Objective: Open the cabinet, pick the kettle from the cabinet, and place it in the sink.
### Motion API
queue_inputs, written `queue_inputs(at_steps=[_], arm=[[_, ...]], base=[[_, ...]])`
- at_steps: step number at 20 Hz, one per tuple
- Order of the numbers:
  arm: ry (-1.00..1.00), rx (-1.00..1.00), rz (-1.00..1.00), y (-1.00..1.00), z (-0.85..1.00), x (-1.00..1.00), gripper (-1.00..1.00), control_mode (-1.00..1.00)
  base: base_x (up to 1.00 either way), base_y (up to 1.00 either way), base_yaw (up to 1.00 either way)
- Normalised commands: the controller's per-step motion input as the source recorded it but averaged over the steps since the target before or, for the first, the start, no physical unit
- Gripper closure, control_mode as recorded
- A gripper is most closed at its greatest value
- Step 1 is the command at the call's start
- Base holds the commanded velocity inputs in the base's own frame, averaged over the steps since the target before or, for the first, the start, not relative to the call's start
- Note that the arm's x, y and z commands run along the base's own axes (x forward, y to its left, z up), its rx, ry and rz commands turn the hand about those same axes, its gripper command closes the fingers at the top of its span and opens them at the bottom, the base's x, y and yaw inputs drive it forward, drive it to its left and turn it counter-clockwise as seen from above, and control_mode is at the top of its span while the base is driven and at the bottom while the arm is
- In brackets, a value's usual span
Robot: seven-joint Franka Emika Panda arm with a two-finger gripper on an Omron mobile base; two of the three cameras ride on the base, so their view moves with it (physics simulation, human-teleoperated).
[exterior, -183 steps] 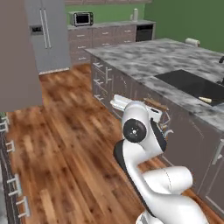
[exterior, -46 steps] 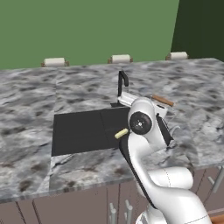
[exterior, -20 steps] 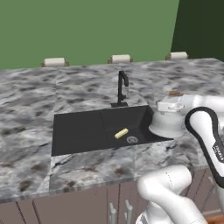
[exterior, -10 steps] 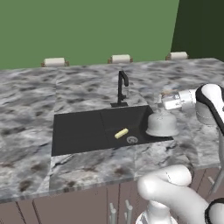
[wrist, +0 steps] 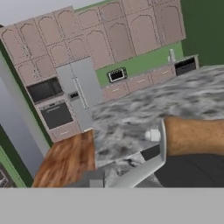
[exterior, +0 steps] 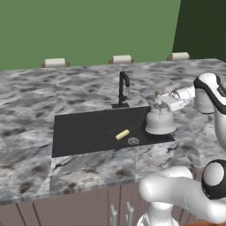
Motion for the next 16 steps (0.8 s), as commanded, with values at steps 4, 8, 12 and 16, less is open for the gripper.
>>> queue_inputs(at_steps=[4, 8, 12, 16], arm=[[-0.09, 0.0, 0.0, 0.0, -0.21, 0.23, 1.0, -1.0], [-0.01, 0.0, 0.0, 0.05, -0.25, 0.26, 1.0, -1.0], [0.0, 0.0, 0.0, 0.06, -0.21, 0.31, 1.0, -1.0], [0.0, 0.0, 0.0, 0.09, -0.24, 0.3, 1.0, -1.0]], base=[[0.0, 0.0, 0.0], [0.0, 0.0, 0.0], [0.0, 0.0, 0.0], [0.0, 0.0, 0.0]])
